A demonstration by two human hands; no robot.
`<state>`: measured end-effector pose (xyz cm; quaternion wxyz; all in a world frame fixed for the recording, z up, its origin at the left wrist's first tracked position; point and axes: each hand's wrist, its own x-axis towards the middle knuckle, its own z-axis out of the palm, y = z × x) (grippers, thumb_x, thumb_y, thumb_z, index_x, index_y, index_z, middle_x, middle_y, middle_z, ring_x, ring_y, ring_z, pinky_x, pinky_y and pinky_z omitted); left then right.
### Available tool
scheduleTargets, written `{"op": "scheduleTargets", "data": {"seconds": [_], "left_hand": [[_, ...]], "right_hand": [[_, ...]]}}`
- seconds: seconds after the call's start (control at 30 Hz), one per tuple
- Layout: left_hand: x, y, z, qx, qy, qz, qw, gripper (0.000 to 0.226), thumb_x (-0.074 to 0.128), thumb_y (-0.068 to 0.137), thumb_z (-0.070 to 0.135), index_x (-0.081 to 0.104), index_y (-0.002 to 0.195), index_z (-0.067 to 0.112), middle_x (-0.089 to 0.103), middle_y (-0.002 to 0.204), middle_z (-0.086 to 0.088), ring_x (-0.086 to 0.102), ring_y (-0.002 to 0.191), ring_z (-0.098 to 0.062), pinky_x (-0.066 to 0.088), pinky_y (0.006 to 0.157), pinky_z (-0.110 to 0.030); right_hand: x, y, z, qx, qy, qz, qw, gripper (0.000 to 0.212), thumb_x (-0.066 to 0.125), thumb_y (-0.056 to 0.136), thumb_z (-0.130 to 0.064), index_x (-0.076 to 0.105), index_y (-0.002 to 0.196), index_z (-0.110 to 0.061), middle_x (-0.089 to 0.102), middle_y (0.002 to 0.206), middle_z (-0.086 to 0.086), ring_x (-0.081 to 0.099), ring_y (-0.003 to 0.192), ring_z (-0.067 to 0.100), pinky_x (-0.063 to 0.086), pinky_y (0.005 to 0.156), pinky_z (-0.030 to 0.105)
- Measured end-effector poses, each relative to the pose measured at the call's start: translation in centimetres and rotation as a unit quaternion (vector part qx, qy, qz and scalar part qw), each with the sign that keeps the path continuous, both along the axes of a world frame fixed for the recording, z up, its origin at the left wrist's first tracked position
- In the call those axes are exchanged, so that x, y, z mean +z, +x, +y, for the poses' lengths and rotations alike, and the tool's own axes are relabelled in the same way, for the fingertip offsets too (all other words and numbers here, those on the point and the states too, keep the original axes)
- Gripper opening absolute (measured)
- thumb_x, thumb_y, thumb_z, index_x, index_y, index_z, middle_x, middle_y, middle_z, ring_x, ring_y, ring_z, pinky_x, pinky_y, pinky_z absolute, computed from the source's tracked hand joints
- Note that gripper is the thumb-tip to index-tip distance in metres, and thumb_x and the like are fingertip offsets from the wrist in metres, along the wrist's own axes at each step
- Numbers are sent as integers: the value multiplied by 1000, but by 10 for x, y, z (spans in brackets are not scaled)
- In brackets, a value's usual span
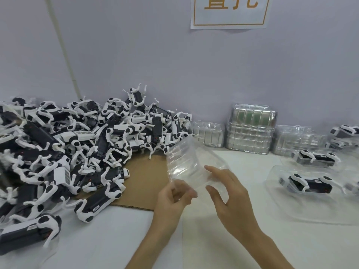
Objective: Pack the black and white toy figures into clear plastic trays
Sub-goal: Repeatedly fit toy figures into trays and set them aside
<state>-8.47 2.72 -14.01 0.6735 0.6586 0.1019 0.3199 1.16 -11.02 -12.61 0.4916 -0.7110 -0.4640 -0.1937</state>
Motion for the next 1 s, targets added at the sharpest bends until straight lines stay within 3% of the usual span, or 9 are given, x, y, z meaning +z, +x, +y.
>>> {"op": "scheduleTargets", "data": {"seconds": [0.1, 0.2, 0.37, 0.47, 0.6, 0.73, 1.0], "left_hand": [[1, -1, 0, -19, -10, -8, 1000, 5, 76, 84, 16, 73, 88, 17, 76, 87, -9, 72, 90, -18, 53, 78, -21], [3, -2, -1, -53, -53, -4, 997, 21, 66, 84, 25, 75, 101, 15, 77, 101, -8, 72, 99, -20, 55, 81, -22], [6, -3, -3, -46, -94, -9, 994, 13, 68, 80, 23, 78, 88, 24, 77, 99, -12, 74, 96, -24, 56, 75, -24], [7, -3, -2, -29, -80, 0, 996, 6, 76, 79, 25, 78, 84, 23, 77, 94, -11, 74, 92, -22, 50, 76, -30], [6, -2, -1, -2, -78, 4, 997, 16, 79, 68, 31, 77, 76, 17, 77, 89, -14, 75, 87, -24, 48, 72, -30], [8, -2, 2, -28, -87, -1, 996, 22, 77, 69, 36, 78, 83, 19, 77, 96, -12, 74, 91, -26, 55, 66, -20], [6, -3, 8, 5, -119, -5, 993, 21, 71, 75, 28, 74, 86, 11, 77, 95, -13, 75, 85, -24, 55, 61, -19]], "right_hand": [[2, 3, -6, 12, 12, 23, 1000, 51, 70, 88, -9, 56, 130, -32, 63, 110, -11, 59, 106, 9, 40, 93, 11], [3, 4, -7, 22, -1, 29, 999, 50, 73, 87, -12, 54, 128, -35, 60, 112, -14, 58, 108, 7, 40, 93, 11], [2, -1, -4, 3, 8, 27, 1000, 46, 75, 85, -15, 55, 119, -40, 58, 110, -21, 58, 104, 0, 41, 89, 8], [3, 0, -5, -5, 14, 25, 1000, 42, 77, 84, -10, 62, 116, -32, 60, 107, -20, 60, 101, 2, 42, 88, 9], [5, -2, -5, -10, 25, 25, 999, 40, 76, 84, -7, 65, 117, -25, 61, 101, -15, 61, 98, 6, 41, 87, 10], [11, 1, -8, -20, 62, 43, 997, 38, 75, 85, -5, 66, 116, -24, 63, 95, -11, 62, 95, 11, 44, 85, 14], [22, 10, -17, -30, 139, 81, 986, 35, 71, 87, -1, 66, 113, -24, 66, 91, -10, 64, 92, 12, 47, 85, 16]]}}
